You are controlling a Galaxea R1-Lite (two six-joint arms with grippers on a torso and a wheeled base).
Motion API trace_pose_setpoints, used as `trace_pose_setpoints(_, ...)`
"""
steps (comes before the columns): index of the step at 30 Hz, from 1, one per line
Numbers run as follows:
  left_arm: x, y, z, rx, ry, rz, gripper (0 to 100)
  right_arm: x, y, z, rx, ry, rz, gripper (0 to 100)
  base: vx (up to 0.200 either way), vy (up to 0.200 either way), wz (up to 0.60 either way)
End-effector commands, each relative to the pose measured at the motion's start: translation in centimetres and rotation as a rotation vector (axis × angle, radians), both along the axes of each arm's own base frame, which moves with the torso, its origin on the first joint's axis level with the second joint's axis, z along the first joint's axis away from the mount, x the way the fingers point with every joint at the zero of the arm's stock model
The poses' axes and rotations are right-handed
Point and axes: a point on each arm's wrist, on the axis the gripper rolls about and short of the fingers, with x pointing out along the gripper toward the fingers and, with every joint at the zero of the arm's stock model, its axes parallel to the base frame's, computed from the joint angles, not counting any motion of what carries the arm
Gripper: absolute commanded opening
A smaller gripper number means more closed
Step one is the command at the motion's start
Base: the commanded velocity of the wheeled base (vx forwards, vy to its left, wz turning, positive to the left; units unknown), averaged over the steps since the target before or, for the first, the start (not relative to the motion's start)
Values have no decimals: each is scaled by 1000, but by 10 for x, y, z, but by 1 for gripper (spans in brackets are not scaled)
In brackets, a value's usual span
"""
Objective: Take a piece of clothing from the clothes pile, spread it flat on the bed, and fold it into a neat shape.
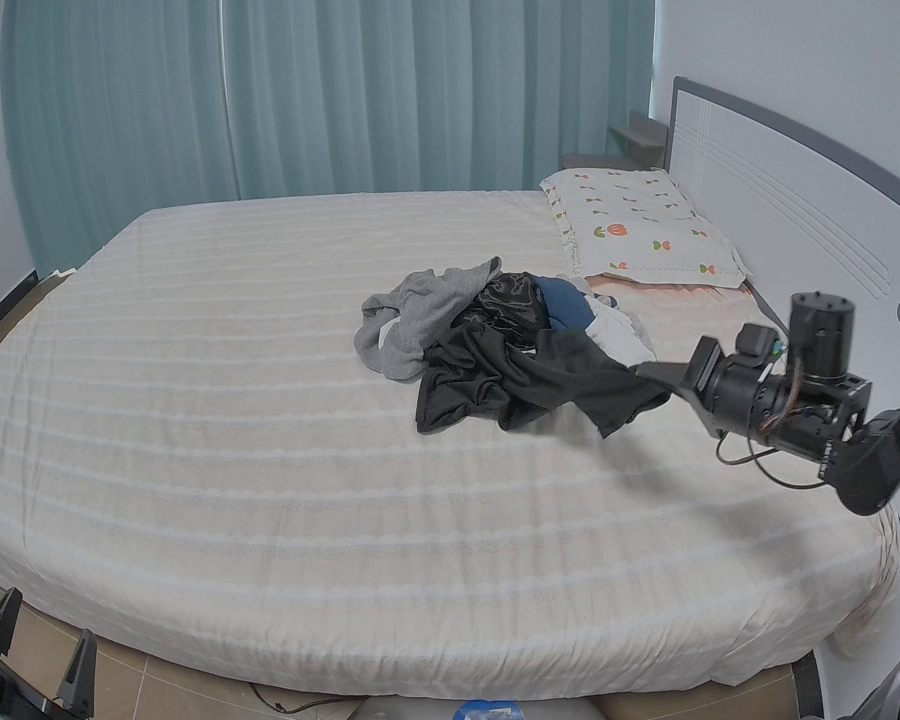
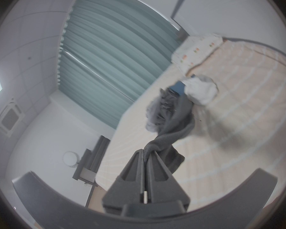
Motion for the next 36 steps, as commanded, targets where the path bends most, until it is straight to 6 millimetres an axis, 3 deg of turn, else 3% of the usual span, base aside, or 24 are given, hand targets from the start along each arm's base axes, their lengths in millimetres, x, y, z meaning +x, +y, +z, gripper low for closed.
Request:
trace_pose_setpoints(1,0,0,-5,44,-4,-4,100,-53,-4,64,58,-214,37,0,0,0,0)
trace_pose_setpoints(6,0,0,-4,27,-7,-2,100,-62,4,71,18,-235,30,0,0,0,0)
trace_pose_setpoints(8,-3,0,7,3,-57,7,100,-62,5,72,8,-242,18,0,0,0,0)
trace_pose_setpoints(9,-12,0,57,-86,-211,-1,100,-63,7,72,-4,-251,19,0,0,0,0)
trace_pose_setpoints(10,-10,0,84,-152,-229,-16,100,-64,10,72,-9,-255,30,0,0,0,0)
trace_pose_setpoints(11,3,0,100,-197,-162,-30,100,-67,14,72,-11,-260,47,0,0,0,0)
trace_pose_setpoints(13,16,-1,102,-187,-86,-47,100,-69,17,72,-10,-262,62,0,0,0,0)
trace_pose_setpoints(16,47,-3,100,-155,91,-145,100,-69,18,79,2,-281,62,0,0,0,0)
trace_pose_setpoints(17,49,-4,100,-152,97,-153,100,-69,18,79,2,-281,60,0,0,0,0)
trace_pose_setpoints(21,84,-15,93,-114,306,-412,100,-69,18,81,2,-287,38,0,0,0,0)
trace_pose_setpoints(24,105,-22,83,-107,438,-449,100,-69,18,81,2,-287,38,0,0,0,0)
trace_pose_setpoints(26,130,-32,73,-103,560,-477,100,-68,19,80,1,-285,39,0,0,0,0)
trace_pose_setpoints(30,165,-42,61,-100,633,-477,100,-66,17,78,-2,-278,31,0,0,0,0)
trace_pose_setpoints(33,205,-60,41,-75,694,-471,100,-66,17,76,-6,-271,32,0,0,0,0)
trace_pose_setpoints(35,214,-64,34,-65,710,-459,100,-66,17,75,-6,-270,32,0,0,0,0)
trace_pose_setpoints(36,227,-73,24,-46,728,-452,100,-65,17,76,-4,-274,30,0,0,0,0)
